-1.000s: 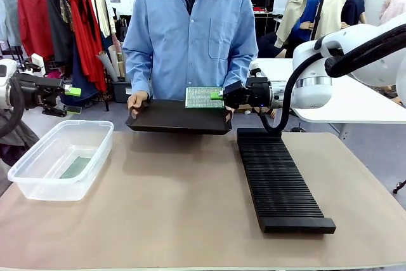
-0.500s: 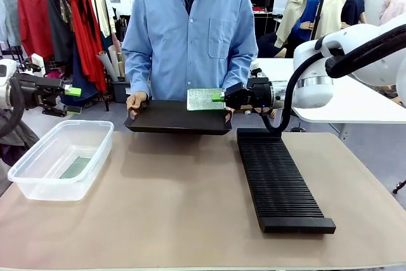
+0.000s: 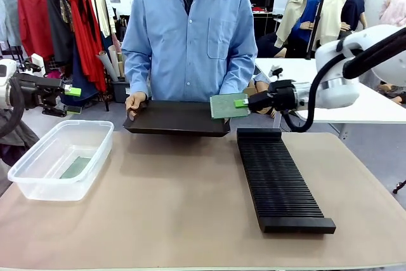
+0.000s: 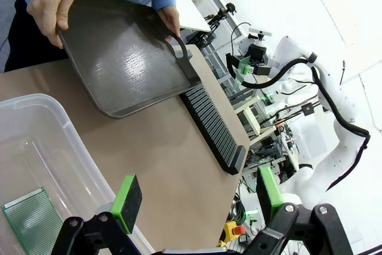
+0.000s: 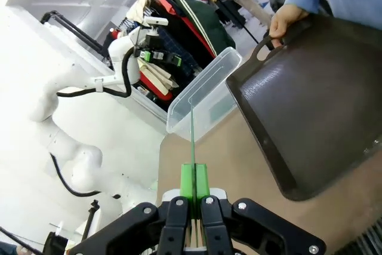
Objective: Sort PCBs into racks and boxes based on the side picked up.
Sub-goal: If the short side of the Blank PCB is picked up, insert it into the PCB Rack ; if the long side is picked up, place it in the Organizing box.
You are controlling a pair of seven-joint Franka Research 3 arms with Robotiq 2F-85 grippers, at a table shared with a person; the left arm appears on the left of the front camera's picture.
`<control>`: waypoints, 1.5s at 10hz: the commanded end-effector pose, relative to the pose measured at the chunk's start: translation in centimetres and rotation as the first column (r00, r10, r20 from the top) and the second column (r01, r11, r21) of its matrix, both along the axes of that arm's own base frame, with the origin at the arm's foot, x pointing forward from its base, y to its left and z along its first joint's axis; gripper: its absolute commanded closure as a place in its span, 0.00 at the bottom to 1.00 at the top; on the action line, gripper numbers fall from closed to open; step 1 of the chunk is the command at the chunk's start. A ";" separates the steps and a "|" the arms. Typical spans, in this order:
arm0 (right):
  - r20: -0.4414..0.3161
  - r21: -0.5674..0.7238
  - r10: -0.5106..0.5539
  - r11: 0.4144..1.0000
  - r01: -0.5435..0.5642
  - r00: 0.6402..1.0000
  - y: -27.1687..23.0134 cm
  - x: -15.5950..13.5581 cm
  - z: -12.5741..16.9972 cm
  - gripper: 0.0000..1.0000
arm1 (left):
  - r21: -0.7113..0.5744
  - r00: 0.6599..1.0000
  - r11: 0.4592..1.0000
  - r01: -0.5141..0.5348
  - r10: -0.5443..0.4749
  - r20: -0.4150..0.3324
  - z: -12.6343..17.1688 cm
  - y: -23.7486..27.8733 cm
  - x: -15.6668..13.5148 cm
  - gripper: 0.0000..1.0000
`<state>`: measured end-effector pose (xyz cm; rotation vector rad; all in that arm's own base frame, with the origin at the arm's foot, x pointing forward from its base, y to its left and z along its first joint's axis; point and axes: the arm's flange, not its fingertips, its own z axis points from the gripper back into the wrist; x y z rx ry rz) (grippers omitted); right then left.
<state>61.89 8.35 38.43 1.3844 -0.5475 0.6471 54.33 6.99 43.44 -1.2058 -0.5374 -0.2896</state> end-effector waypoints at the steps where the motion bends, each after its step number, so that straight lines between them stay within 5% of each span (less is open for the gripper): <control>1: 0.033 0.074 0.028 0.997 -0.030 0.999 -2.5 -2.0 -1.0 1.00 | 0.007 1.000 1.000 0.001 -0.002 0.001 0.1 0.1 -0.1 0.00; 10: 0.066 0.112 0.078 0.990 -0.085 0.995 -12.1 -5.3 -5.8 1.00 | 0.007 1.000 1.000 0.001 -0.002 0.001 0.1 0.1 -0.1 0.00; 15: 0.223 0.053 0.053 0.996 -0.067 0.973 -13.7 -4.8 -10.2 1.00 | 0.007 1.000 1.000 0.001 -0.002 0.001 0.1 0.1 -0.1 0.00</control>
